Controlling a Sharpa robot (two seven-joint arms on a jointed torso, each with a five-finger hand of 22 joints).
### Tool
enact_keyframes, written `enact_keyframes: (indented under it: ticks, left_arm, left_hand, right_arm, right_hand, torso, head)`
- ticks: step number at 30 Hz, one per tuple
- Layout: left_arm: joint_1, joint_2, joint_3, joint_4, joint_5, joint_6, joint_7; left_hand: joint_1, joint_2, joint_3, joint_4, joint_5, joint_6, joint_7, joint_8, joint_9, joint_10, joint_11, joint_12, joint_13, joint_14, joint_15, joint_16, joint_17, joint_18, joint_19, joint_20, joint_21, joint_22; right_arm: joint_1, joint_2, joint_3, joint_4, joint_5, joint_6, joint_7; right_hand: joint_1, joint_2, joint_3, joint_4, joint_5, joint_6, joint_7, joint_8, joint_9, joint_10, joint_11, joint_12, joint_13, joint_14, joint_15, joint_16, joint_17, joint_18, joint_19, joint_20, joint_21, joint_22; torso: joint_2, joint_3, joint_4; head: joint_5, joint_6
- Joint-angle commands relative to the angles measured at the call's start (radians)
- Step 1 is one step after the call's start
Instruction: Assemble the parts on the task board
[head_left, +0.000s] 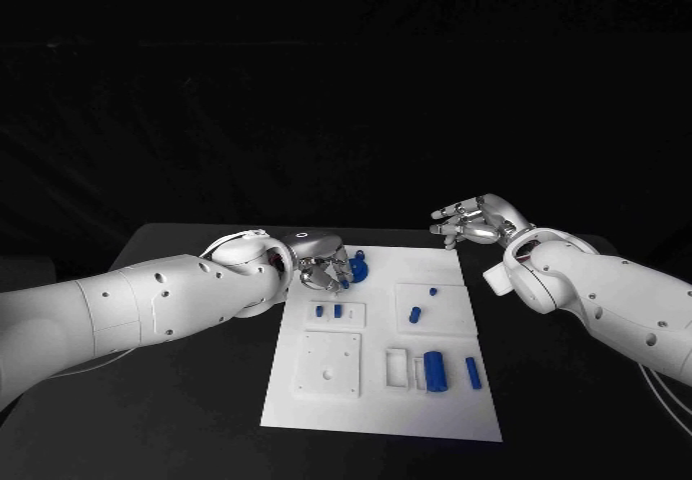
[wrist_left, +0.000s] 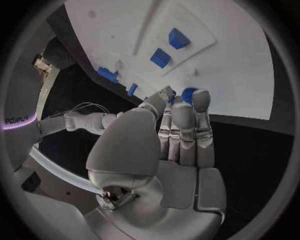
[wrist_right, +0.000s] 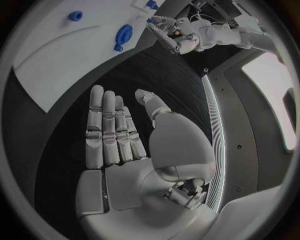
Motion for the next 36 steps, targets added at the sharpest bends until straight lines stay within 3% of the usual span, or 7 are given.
enact_keyframes:
  ticks: [1, 16, 36]
  left_arm:
    - [0.001, -0.012, 0.002, 0.013, 0.021, 0.018, -0.004]
    - [0.001, -0.038, -0.001, 0.014, 0.005, 0.044, -0.018]
    - [-0.003, -0.014, -0.012, -0.032, -0.004, 0.054, -0.020]
  left_hand:
    - [-0.007, -0.006, 0.003, 0.001, 0.002, -0.006, -0.002, 0.003, 0.001, -0.002, 0.001, 0.003, 0.001, 0.002, 0.007, 0.004, -0.001, 0.006, -0.006, -0.001, 0.005, 0.018]
    - [-0.002, -0.007, 0.002, 0.002, 0.002, -0.005, -0.001, 0.003, 0.001, -0.002, 0.001, 0.003, 0.001, 0.002, 0.008, 0.003, -0.002, 0.008, -0.009, 0.002, 0.006, 0.019]
    - [0.000, -0.008, 0.002, 0.004, 0.001, -0.007, -0.001, 0.003, 0.000, -0.004, 0.002, 0.003, 0.001, 0.002, 0.009, 0.003, -0.003, 0.010, -0.009, 0.003, 0.007, 0.018]
  right_arm:
    - [0.000, 0.001, 0.001, -0.002, -0.008, 0.007, 0.011]
    - [0.000, 0.004, 0.001, -0.005, -0.010, 0.009, 0.012]
    - [0.000, 0.005, 0.001, -0.006, -0.010, 0.009, 0.012]
  right_hand:
    - [-0.004, 0.001, 0.004, 0.001, 0.001, 0.005, 0.004, -0.001, -0.001, 0.002, 0.001, -0.006, -0.001, 0.003, -0.001, 0.006, 0.001, 0.014, 0.001, 0.002, -0.001, -0.001]
    - [-0.004, 0.001, 0.004, 0.001, 0.001, 0.005, 0.004, -0.001, -0.001, 0.002, 0.001, -0.006, -0.001, 0.003, -0.001, 0.006, 0.001, 0.014, 0.001, 0.002, -0.001, -0.001]
    - [-0.004, 0.001, 0.004, 0.001, 0.001, 0.005, 0.004, -0.001, -0.001, 0.002, 0.001, -0.006, -0.001, 0.003, -0.001, 0.006, 0.001, 0.014, 0.001, 0.002, -0.001, -0.001]
  torso:
    - [0.000, -0.0004, 0.0012]
    - [-0.001, 0.0005, -0.0022]
    - [0.000, 0.0008, -0.0020]
  head:
    - [-0.002, -0.002]
    - [0.004, -0.008]
    - [0.004, -0.009]
